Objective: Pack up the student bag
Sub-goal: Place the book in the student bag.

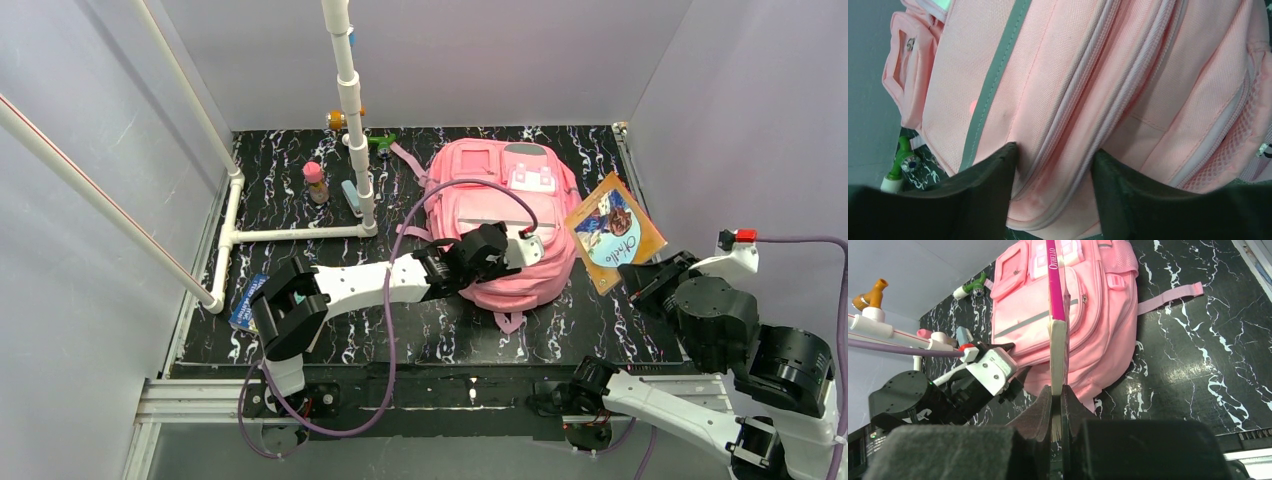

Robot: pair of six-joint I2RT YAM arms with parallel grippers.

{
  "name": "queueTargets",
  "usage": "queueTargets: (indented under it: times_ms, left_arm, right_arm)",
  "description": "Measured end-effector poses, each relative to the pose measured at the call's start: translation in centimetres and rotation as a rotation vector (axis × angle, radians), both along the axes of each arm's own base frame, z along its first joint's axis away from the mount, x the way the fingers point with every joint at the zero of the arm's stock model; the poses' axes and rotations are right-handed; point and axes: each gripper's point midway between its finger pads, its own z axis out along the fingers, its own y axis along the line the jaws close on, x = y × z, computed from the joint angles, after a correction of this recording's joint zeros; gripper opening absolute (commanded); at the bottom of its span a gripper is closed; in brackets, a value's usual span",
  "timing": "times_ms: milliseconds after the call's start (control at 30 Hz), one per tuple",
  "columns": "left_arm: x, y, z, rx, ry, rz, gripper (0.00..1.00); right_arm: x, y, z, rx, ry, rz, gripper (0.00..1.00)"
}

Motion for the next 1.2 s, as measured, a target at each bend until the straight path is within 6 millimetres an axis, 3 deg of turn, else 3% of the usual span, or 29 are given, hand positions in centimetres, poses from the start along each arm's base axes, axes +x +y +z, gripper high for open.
queueTargets:
  times_ms: [167, 200, 467, 733, 867, 1200]
  left_arm:
    - [0.7, -0.3, 1.5, -0.029, -0.023, 0.030, 0.04]
    - [0.8, -0.4, 1.9, -0.037, -0.029, 0.033, 0.00]
    - [2.1, -1.2, 5.5, -0.106, -0.065, 0.088, 0.00]
    - [3.3, -1.1, 8.7, -0.160, -0.104, 0.184, 0.00]
    - [4.1, -0.5, 9.5, -0.174, -0.120, 0.225, 0.00]
    - [4.9, -0.6, 10.5, -0.157, -0.149, 0.250, 0.00]
  right_arm:
    - [-0.3, 0.1, -0.6, 0.009, 0.017, 0.007, 0.01]
    - [-0.4, 0.1, -0.7, 0.018, 0.019, 0.010, 0.01]
    - [-1.0, 1.2, -1.2, 0.121, 0.036, 0.048, 0.01]
    - [-1.1, 5.9, -6.3, 0.315, 0.114, 0.128, 0.01]
    - [-0.6, 8.0, -7.9, 0.412, 0.125, 0.140, 0.01]
    - [-0.1, 9.0, -7.3, 0.541, 0.118, 0.120, 0.01]
